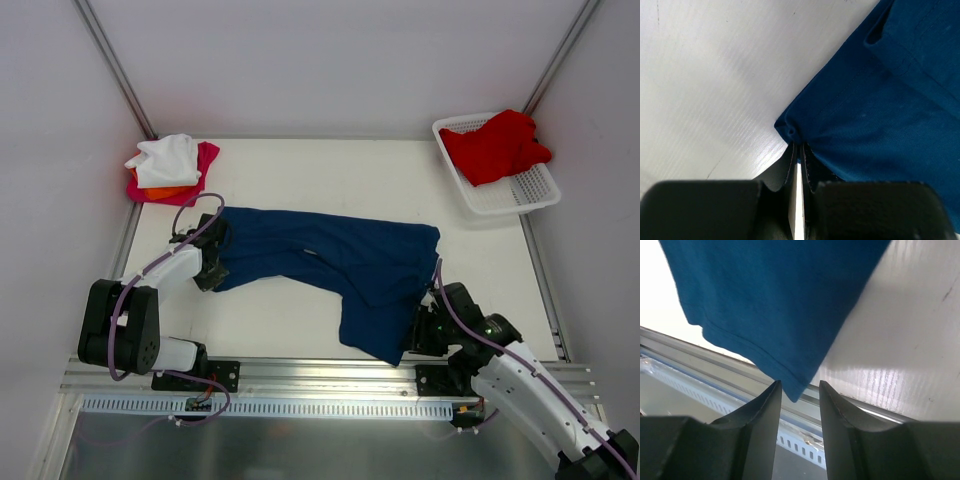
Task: Fold and stack the t-shirts
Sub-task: Grap the side of the flattened tshirt closest away from the robot with both arms
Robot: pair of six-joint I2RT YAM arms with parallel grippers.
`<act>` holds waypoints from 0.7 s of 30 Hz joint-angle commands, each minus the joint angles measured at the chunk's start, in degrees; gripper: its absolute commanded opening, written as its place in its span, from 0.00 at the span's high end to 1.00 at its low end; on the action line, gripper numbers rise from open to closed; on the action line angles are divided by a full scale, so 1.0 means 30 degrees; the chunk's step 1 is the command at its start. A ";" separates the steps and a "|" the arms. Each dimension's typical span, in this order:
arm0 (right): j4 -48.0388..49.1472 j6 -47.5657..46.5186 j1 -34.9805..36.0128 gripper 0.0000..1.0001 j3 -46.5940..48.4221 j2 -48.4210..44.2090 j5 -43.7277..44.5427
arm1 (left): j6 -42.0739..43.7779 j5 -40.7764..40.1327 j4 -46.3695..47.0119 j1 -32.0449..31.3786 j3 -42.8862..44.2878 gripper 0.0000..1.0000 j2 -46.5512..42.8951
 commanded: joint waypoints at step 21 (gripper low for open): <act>0.2688 0.0888 0.0615 0.60 -0.1231 0.1225 -0.0405 | 0.0126 0.0518 0.0023 -0.0219 -0.0425 1.00 -0.0737</act>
